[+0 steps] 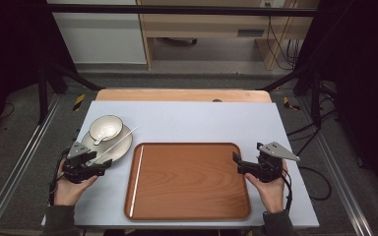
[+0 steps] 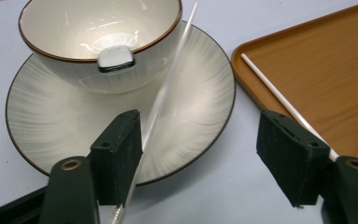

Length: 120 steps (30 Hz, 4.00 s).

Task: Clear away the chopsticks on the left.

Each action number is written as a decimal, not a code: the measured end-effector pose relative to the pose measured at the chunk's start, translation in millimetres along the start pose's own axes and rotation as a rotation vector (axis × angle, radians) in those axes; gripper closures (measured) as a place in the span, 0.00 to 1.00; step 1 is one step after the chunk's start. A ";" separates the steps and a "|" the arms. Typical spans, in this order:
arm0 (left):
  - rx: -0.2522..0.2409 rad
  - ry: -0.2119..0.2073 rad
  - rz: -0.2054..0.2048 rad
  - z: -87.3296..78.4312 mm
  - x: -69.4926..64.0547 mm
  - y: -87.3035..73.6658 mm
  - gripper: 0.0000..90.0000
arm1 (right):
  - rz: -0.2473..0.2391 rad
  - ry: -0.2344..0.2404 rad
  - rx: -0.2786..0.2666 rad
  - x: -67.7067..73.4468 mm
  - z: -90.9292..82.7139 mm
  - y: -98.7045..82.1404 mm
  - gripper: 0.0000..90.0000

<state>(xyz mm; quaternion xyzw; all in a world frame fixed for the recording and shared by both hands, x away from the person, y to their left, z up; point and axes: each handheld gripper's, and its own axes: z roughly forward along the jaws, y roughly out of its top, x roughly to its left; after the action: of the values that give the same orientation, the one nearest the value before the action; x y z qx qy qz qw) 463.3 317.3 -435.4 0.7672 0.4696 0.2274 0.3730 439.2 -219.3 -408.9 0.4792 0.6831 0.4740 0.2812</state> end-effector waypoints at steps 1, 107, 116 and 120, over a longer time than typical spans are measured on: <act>0.012 0.001 0.009 1.7 2.2 0.6 0.39 | -0.001 -0.001 0.002 0.2 0.2 -0.1 0.09; -0.065 0.062 -0.101 -15.2 -108.9 24.6 0.93 | -0.001 -0.013 0.000 -2.4 -2.1 -0.7 0.08; -0.079 0.093 -0.180 -11.0 -128.4 11.8 0.93 | -0.001 -0.010 -0.007 -2.3 -3.7 0.1 0.08; -0.094 0.106 -0.225 -10.0 -134.7 3.6 0.93 | -0.005 -0.008 0.000 -1.6 -2.6 -0.4 0.08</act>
<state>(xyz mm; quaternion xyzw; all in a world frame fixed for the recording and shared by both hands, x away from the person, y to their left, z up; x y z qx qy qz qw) 396.9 199.9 -426.2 0.6782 0.5607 0.2460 0.4063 437.5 -221.8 -408.3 0.4795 0.6831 0.4714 0.2849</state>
